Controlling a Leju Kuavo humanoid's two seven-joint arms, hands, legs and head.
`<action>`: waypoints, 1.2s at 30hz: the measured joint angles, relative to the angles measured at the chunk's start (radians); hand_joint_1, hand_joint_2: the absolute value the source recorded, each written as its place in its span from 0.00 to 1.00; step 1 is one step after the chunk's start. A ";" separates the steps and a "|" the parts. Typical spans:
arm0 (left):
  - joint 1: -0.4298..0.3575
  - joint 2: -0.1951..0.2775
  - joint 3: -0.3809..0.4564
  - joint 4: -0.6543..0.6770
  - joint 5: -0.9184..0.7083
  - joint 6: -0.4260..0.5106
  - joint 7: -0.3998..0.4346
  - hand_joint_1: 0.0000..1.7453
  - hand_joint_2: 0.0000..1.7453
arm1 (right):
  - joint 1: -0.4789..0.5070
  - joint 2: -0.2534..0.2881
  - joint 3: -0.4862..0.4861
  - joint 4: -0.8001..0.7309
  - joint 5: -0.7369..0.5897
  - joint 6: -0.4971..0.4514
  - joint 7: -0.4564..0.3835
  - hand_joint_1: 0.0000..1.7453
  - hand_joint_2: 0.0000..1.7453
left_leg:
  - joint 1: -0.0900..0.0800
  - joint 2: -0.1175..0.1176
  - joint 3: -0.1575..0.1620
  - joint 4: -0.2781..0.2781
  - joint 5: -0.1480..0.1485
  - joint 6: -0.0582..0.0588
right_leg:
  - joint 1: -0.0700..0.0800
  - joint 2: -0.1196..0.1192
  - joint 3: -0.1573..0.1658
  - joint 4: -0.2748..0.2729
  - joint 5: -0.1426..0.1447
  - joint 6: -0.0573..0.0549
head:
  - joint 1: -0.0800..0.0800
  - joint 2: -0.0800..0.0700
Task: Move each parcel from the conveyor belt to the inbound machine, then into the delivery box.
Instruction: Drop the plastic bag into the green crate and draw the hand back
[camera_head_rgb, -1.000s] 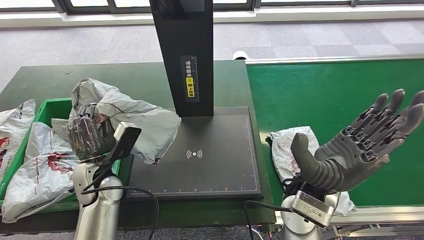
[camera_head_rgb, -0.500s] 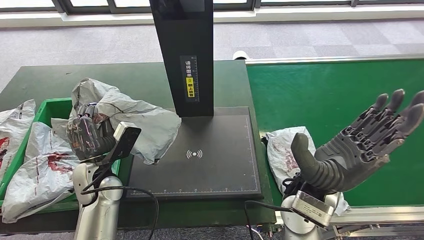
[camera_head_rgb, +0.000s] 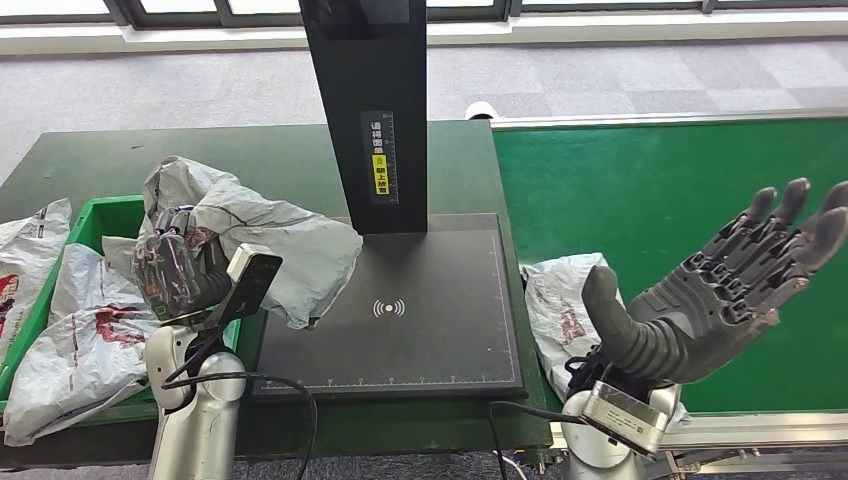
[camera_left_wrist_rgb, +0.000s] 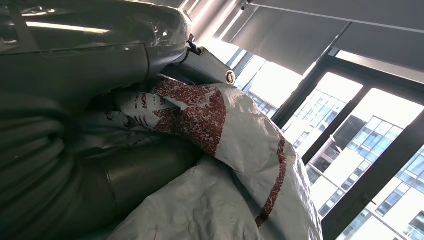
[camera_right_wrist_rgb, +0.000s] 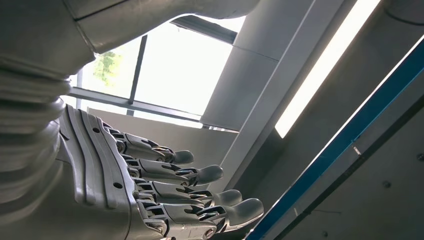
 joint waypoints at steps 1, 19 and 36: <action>0.000 0.000 0.000 0.000 0.000 0.000 0.000 1.00 1.00 | 0.000 0.000 0.000 0.000 0.000 0.000 0.000 0.00 1.00 | 0.000 0.000 0.000 0.000 0.000 0.000 | 0.000 0.000 0.000 0.000 0.000 0.000 | 0.000 0.000; 0.000 0.000 0.000 0.000 0.000 0.000 0.000 1.00 1.00 | 0.000 0.000 0.000 0.000 0.000 0.000 0.000 0.00 1.00 | 0.000 0.000 0.000 0.000 0.000 0.000 | 0.000 0.000 0.000 0.000 0.000 0.000 | 0.000 0.000; 0.000 0.000 0.000 0.000 0.000 0.000 0.000 1.00 1.00 | 0.000 0.000 0.000 0.000 0.000 0.000 0.000 0.00 1.00 | 0.000 0.000 0.000 0.000 0.000 0.000 | 0.000 0.000 0.000 0.000 0.000 0.000 | 0.000 0.000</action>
